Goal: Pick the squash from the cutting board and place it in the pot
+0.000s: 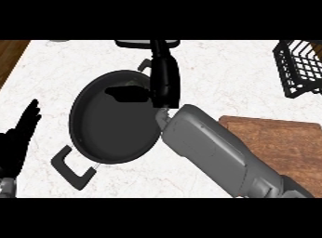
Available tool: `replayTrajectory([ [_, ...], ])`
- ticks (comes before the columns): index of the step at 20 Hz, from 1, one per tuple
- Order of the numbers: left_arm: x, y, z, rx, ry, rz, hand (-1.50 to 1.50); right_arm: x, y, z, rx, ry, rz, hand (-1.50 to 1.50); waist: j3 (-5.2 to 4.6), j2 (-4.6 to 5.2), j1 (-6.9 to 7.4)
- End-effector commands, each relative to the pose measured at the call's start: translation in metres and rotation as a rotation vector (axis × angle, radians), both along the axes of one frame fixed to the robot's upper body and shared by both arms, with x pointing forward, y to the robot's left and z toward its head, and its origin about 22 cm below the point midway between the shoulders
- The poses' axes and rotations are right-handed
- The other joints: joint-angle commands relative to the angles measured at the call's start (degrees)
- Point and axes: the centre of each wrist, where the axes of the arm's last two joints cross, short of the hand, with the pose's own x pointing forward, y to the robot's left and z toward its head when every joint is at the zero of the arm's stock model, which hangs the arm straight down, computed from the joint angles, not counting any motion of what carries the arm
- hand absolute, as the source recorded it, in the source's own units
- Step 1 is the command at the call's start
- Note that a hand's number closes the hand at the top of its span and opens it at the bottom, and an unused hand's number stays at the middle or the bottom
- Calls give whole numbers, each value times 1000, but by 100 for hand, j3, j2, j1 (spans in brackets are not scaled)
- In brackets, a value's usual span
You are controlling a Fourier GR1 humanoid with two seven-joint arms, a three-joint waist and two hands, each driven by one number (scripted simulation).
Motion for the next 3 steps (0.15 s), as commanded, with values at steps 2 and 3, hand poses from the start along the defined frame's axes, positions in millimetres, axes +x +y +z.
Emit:
replayTrajectory([
  [2, 7, 7, -7, -7, -2, 33, 0, -22, -35, -26, 68, -11, 14, -150, -1, -17, -139],
  [3, -7, 0, 8, -13, -1, 27, 0, -30, -52, -21, 62, 3, 20, -150, 2, -46, -148],
])
